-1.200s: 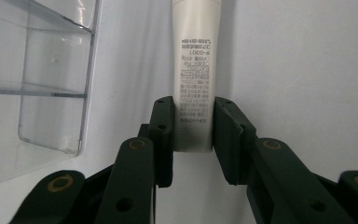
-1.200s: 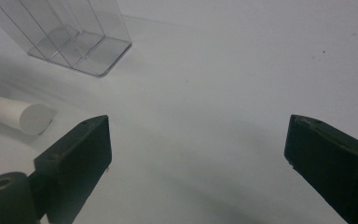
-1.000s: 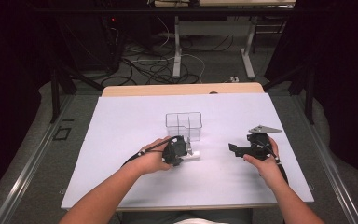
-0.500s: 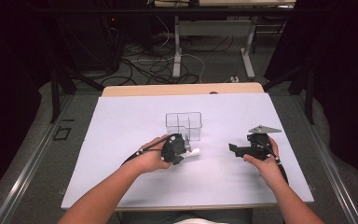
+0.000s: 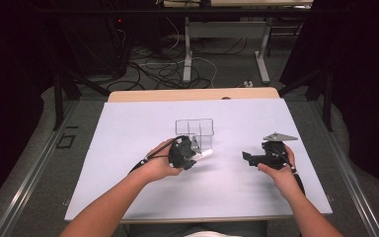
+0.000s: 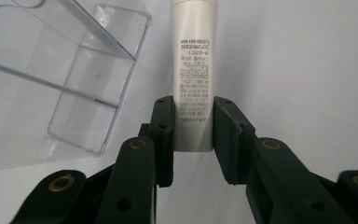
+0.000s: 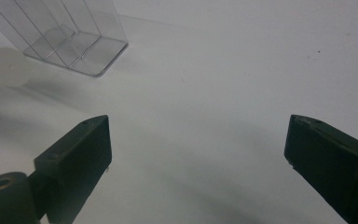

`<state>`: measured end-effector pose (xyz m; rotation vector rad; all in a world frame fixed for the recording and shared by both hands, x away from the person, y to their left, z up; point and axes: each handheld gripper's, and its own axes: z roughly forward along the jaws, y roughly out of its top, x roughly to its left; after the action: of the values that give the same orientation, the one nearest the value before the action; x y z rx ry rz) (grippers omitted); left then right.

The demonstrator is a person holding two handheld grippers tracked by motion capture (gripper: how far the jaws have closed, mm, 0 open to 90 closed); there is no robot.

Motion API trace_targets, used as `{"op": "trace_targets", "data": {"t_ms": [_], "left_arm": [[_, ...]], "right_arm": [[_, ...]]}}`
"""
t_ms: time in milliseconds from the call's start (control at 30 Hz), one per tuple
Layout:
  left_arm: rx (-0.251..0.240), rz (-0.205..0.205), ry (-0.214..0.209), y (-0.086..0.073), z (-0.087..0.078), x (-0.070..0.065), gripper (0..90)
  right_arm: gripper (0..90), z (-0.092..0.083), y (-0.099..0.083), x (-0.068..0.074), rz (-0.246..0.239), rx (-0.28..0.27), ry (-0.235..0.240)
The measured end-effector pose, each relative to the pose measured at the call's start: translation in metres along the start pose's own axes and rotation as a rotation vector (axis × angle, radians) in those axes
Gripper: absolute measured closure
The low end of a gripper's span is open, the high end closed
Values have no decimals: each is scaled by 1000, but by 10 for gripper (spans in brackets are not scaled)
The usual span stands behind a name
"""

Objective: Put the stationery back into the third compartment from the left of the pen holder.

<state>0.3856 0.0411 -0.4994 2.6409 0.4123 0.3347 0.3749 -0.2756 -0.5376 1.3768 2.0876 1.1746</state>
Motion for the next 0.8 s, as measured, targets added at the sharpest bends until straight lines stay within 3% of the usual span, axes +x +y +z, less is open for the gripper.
{"op": "trace_targets", "data": {"t_ms": [167,500,567,800], "left_arm": [[-60,-65,1,-4,-5,4,711],[-191,-185,14,-10,-24,12,712],[-250,-248,25,-10,-27,12,712],[-363,-346,28,-12,-41,21,712]], "right_arm": [[129,-2,1,1,24,-10,8],[106,-3,9,11,107,-45,48],[98,-4,13,15,125,-60,56],[74,-7,27,28,148,-82,99]]}}
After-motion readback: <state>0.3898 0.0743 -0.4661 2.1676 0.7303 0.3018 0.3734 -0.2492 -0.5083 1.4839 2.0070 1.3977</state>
